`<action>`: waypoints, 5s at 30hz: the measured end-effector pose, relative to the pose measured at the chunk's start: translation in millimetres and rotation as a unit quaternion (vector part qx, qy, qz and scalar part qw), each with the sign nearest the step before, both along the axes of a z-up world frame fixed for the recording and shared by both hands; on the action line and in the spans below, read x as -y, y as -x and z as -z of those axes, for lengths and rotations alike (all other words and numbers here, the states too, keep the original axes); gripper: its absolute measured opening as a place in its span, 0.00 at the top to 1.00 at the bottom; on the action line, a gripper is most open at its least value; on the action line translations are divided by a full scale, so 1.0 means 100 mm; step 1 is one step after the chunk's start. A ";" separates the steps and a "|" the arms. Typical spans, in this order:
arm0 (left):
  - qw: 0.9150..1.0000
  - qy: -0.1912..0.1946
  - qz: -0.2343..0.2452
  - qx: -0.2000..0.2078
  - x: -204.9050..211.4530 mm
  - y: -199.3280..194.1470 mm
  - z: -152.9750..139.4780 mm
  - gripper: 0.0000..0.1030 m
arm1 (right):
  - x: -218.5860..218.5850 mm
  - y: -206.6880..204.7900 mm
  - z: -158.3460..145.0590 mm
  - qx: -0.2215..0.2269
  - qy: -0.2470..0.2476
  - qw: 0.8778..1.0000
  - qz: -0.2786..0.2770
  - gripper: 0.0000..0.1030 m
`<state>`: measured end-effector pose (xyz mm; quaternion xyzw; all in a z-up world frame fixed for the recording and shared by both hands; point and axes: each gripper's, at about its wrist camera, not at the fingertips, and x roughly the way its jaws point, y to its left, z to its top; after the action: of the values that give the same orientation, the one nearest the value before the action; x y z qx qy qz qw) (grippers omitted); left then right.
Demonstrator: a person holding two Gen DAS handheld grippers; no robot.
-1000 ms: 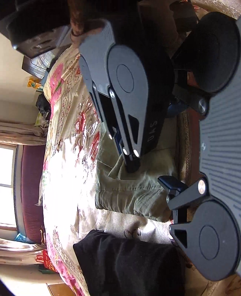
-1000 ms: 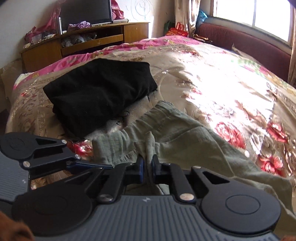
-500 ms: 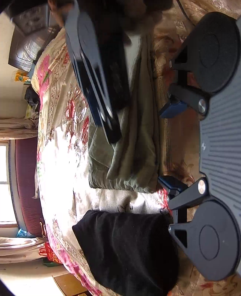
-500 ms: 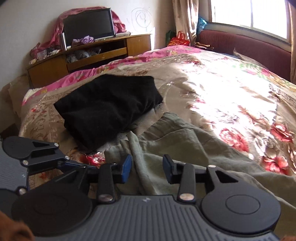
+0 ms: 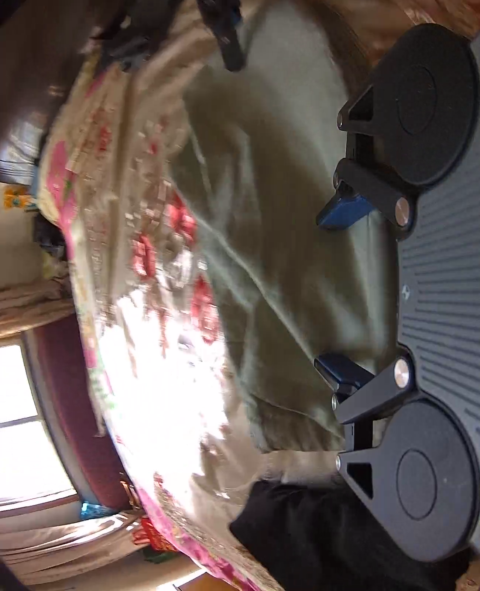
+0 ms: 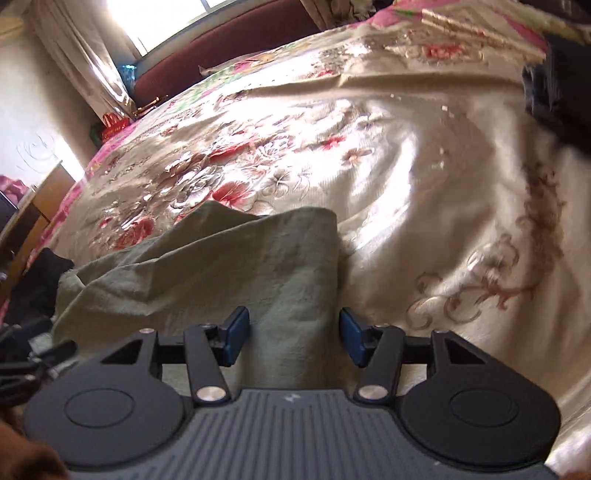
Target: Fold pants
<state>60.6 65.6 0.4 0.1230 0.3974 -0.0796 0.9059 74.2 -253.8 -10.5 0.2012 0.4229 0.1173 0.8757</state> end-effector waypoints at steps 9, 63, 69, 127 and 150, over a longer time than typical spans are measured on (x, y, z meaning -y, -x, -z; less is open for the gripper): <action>0.999 -0.025 -0.002 0.031 0.00 0.10 -0.20 0.12 | 0.17 0.01 0.01 0.020 -0.138 0.990 -0.020 0.56; 0.997 0.021 0.011 0.070 0.09 0.40 0.06 0.10 | -1.40 -0.21 -0.87 0.020 0.213 0.969 -0.123 0.94; 0.996 0.066 0.004 0.062 -0.06 0.39 0.05 0.10 | -2.01 -0.23 -0.70 0.006 0.211 0.964 -0.163 0.93; 0.996 0.085 -0.027 -0.010 -0.49 -0.13 -0.12 0.20 | -1.74 0.13 -0.22 0.040 0.072 0.984 -0.158 0.64; 0.995 0.069 -0.048 -0.047 -0.44 -0.38 -0.01 0.31 | -0.92 -0.40 -0.01 0.026 0.006 0.996 -0.081 0.86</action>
<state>99.0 109.3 1.0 0.0374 0.4385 -0.0688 0.8953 113.8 -162.2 -9.1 0.1573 0.4155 0.1907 0.8754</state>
